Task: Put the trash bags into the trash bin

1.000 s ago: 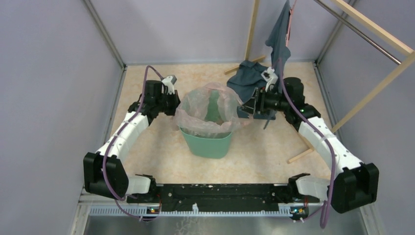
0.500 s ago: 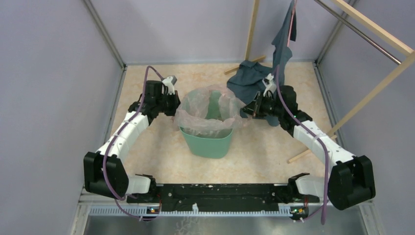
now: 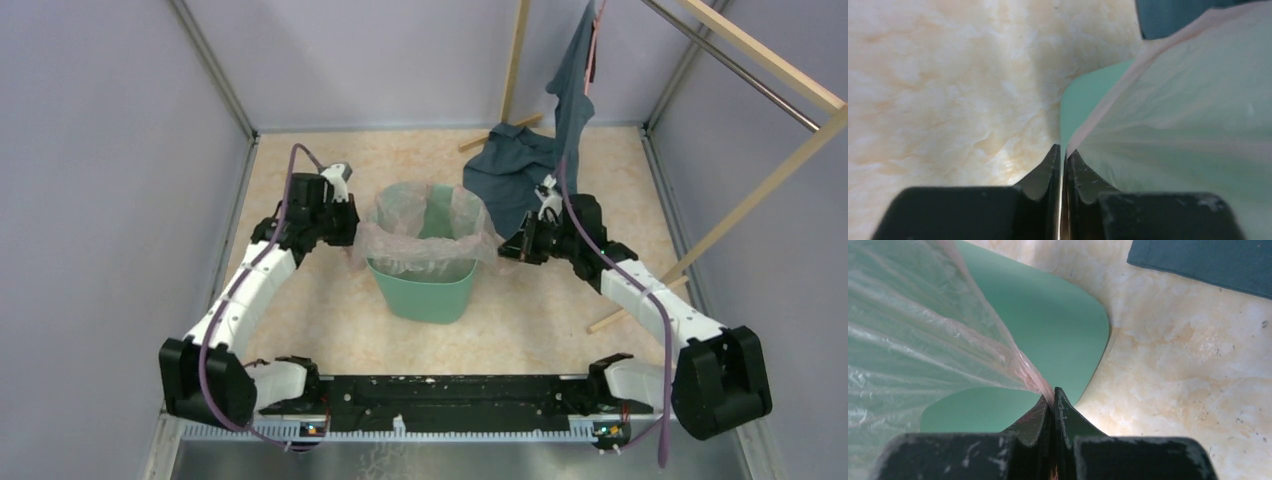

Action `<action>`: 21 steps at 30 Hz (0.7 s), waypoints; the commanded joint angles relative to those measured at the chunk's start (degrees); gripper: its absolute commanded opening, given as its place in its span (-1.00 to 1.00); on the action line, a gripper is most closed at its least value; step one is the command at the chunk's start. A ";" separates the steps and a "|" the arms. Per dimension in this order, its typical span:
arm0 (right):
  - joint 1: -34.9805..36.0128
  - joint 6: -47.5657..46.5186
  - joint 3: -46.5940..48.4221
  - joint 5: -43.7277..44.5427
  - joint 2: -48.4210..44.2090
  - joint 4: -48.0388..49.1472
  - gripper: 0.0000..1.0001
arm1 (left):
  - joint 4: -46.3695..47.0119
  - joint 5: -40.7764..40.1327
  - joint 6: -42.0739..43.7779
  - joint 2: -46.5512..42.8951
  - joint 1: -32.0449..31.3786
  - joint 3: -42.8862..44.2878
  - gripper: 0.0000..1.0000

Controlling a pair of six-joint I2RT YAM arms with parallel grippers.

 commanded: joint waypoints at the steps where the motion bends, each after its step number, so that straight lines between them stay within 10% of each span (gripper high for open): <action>1: 0.14 -5.53 5.14 3.93 -5.80 -9.30 -0.95 | -8.49 -10.02 1.79 -7.90 0.27 2.54 -0.37; 6: 0.15 -8.63 11.52 9.80 -11.60 -21.91 -0.33 | -16.04 -18.03 -2.85 -18.04 0.27 3.36 0.53; 14: 0.20 1.34 11.39 11.45 -19.71 -28.63 0.49 | -18.99 -18.60 -20.01 -37.56 0.27 -2.70 0.78; 21: 0.14 34.58 -3.50 4.86 -28.32 -5.25 0.64 | -12.40 -11.11 -42.82 -42.96 0.27 -10.90 0.83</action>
